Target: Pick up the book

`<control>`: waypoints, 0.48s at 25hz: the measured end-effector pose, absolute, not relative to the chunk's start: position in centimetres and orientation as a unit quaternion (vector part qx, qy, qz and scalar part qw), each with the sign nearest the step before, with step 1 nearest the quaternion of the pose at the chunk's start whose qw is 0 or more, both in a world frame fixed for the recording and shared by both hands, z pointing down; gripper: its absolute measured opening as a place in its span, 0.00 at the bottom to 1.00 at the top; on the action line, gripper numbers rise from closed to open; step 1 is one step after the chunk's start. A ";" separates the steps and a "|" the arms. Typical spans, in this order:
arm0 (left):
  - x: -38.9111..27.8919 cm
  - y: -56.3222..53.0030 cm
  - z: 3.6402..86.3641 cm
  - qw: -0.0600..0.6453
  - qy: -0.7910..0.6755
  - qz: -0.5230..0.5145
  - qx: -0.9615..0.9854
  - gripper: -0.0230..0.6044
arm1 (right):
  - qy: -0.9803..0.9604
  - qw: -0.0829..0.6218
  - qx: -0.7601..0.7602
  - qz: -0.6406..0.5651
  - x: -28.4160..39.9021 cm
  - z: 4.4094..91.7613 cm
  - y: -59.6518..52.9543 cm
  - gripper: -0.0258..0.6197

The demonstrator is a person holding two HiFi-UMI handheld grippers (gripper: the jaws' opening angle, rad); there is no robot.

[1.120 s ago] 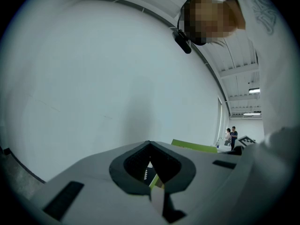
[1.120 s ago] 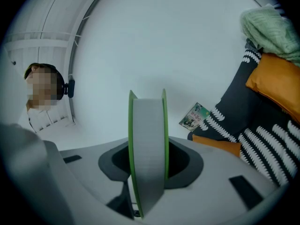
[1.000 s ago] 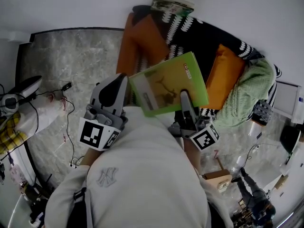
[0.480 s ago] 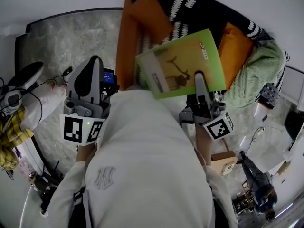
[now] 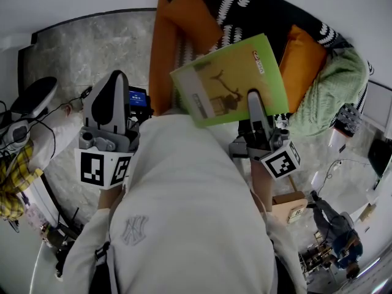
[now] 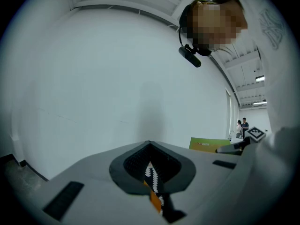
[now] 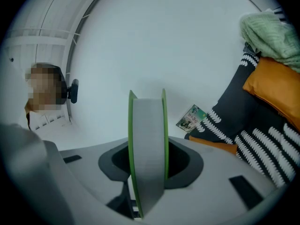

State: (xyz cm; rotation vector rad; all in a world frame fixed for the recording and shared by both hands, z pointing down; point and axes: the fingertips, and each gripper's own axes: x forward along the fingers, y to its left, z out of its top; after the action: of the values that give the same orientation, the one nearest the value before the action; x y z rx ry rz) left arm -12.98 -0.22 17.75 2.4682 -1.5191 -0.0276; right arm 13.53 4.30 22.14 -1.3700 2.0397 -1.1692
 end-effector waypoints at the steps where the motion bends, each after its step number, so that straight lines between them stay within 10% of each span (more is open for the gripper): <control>1: -13.0 -0.2 17.7 0.121 -0.520 -0.010 0.845 0.04 | 0.733 0.209 -0.493 -0.420 13.5 22.2 4.3 0.27; 12: -12.9 -0.4 17.2 0.119 -0.518 -0.013 0.847 0.04 | 0.731 0.212 -0.493 -0.422 13.5 22.0 4.3 0.27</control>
State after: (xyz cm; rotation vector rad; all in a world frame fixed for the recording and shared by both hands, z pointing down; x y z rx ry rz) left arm -12.90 -0.38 17.22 2.4766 -1.5147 -0.0390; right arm 13.51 4.28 21.99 -1.3682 2.0293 -1.1716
